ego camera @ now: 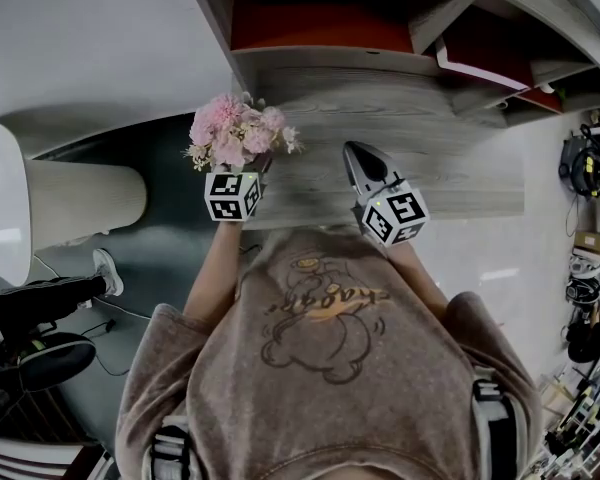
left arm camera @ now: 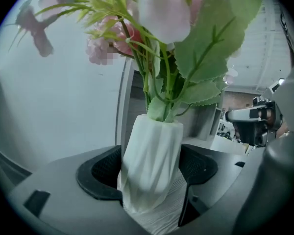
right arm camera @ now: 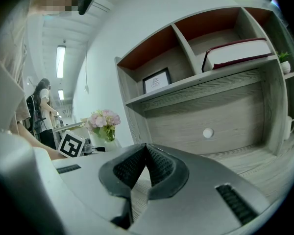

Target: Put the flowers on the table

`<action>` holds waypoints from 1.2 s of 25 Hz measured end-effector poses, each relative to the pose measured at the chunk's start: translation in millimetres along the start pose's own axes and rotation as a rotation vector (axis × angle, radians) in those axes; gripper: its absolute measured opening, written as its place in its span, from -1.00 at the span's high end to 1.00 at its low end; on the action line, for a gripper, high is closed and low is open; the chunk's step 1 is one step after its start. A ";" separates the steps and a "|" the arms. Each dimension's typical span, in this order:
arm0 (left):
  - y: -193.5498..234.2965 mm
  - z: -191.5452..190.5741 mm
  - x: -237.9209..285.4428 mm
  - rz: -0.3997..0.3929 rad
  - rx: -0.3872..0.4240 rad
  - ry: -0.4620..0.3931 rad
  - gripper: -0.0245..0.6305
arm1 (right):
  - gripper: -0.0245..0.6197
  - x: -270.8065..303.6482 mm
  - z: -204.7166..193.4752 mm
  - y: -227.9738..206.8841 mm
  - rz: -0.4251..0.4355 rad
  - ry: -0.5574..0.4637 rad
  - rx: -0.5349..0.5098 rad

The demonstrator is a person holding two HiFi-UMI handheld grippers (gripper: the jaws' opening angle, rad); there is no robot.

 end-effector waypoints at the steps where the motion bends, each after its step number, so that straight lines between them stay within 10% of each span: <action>1: -0.7 0.0 0.0 0.000 -0.001 0.002 -0.14 | 0.92 0.1 0.1 -0.4 0.001 0.000 0.001; 30: -26.5 33.9 -86.9 0.087 -0.089 -0.088 -0.19 | 0.92 27.5 -3.5 36.2 0.182 0.033 -0.013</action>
Point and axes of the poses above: the fingertips, and each gripper's own axes: x forward along the fingers, y to its left, z out of its top, the point moved 9 cm from there along -x, backward along the fingers, and after that the axes turned 9 degrees about -y, right-handed, at the moved point
